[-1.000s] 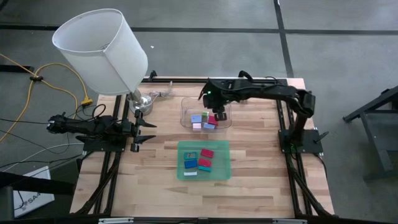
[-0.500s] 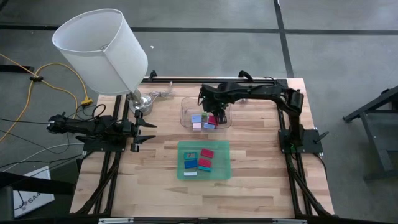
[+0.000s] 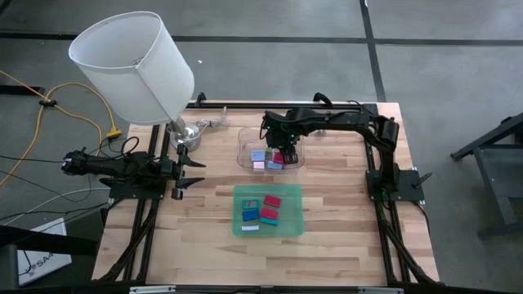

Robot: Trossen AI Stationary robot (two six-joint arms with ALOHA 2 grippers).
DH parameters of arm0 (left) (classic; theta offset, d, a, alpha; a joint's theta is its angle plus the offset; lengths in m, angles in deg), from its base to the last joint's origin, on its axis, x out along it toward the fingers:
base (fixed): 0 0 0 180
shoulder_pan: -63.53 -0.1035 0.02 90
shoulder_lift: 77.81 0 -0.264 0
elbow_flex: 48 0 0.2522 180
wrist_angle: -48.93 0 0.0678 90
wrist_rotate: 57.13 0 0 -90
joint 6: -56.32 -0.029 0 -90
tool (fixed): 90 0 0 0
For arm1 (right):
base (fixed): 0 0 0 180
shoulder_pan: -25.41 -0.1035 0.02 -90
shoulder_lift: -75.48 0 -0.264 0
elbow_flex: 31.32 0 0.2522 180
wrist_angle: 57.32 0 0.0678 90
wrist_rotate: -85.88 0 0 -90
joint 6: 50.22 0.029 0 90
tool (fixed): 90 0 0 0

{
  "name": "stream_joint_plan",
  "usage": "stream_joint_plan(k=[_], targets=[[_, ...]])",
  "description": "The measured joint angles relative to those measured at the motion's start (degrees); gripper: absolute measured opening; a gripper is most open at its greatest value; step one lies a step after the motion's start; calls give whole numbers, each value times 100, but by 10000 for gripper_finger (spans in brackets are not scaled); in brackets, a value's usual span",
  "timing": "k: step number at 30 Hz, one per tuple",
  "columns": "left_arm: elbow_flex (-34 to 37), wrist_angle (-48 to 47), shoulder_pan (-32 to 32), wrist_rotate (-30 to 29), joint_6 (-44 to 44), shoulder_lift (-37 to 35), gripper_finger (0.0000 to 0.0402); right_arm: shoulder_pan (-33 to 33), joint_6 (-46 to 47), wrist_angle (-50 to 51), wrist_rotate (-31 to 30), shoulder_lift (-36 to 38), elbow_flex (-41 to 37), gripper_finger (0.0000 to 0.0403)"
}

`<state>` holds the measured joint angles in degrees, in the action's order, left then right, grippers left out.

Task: Pick & Place Office items
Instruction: Put the green charger adapter into transparent bin, then put the violet charger adapter into transparent bin

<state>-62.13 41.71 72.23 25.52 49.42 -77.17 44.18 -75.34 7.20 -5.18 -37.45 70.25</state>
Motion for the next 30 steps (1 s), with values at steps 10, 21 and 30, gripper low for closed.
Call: stream_joint_plan(k=[10,21,30], targets=[[1,1,-1,0,0,0,186,0,5,-11,-15,-1,0,186],[2,-1,-1,0,0,0,186,-78,5,-274,-62,145,2,187],[0,-3,0,-2,2,-2,186,-264,124,-411,-437,904,4,188]])
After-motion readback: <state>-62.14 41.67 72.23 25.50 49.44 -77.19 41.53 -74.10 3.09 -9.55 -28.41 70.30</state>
